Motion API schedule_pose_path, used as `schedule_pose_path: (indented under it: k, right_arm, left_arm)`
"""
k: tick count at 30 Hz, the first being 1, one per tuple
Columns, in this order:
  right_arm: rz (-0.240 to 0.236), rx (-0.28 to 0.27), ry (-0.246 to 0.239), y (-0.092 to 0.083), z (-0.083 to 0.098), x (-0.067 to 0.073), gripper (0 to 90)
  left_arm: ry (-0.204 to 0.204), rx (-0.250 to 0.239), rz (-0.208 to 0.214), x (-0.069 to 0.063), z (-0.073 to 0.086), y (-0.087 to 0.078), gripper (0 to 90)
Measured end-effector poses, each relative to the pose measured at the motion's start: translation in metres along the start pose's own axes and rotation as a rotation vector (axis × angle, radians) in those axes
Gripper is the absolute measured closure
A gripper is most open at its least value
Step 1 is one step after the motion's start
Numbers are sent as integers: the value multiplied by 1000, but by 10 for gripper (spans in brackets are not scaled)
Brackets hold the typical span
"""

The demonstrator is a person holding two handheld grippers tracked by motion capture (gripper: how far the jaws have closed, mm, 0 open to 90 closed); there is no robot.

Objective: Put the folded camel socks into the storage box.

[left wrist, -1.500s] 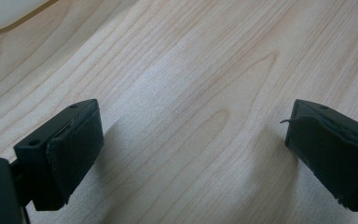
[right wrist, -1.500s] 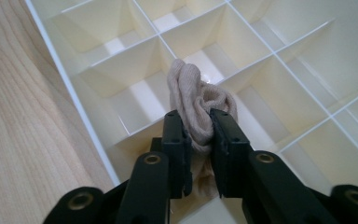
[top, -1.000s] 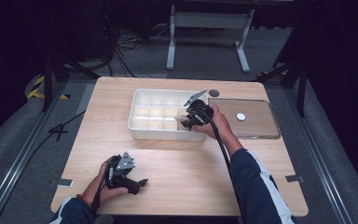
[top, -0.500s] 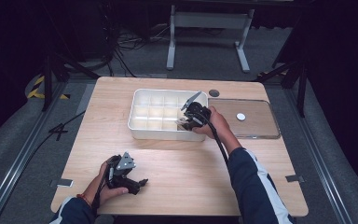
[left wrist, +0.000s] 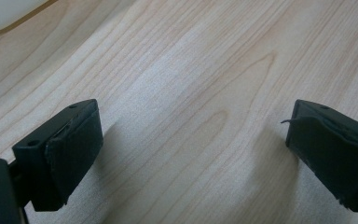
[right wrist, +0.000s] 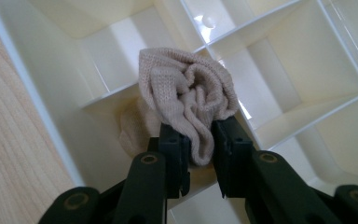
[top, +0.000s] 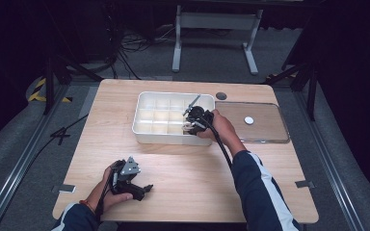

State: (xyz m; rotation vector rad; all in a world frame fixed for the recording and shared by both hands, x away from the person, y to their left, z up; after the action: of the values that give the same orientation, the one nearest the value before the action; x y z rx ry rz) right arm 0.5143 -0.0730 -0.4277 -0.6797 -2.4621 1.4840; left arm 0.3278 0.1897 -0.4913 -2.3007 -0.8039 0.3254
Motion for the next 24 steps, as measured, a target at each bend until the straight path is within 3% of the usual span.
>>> schedule_pose_path:
  k: [8,24]
  right_arm:
    - [-11,-18,18,-1,2,-1,741]
    - [4,-115,47,-12,10,1,692]
  left_arm:
    - [9,2,-4,0,0,0,38]
    - [8,2,-3,0,0,0,38]
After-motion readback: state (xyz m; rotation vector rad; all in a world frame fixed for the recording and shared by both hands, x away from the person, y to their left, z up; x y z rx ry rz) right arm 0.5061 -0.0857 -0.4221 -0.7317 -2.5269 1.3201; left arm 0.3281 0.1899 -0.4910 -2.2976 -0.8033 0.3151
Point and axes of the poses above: each handheld gripper's, and its own axes: y roughly forward along the jaws, z roughly out of its underside, x roughly to its left, the point moved 1 cm from there along y, roughly forward along the jaws, and after that the axes turned 6 degrees about -x, right-handed, at the moved point
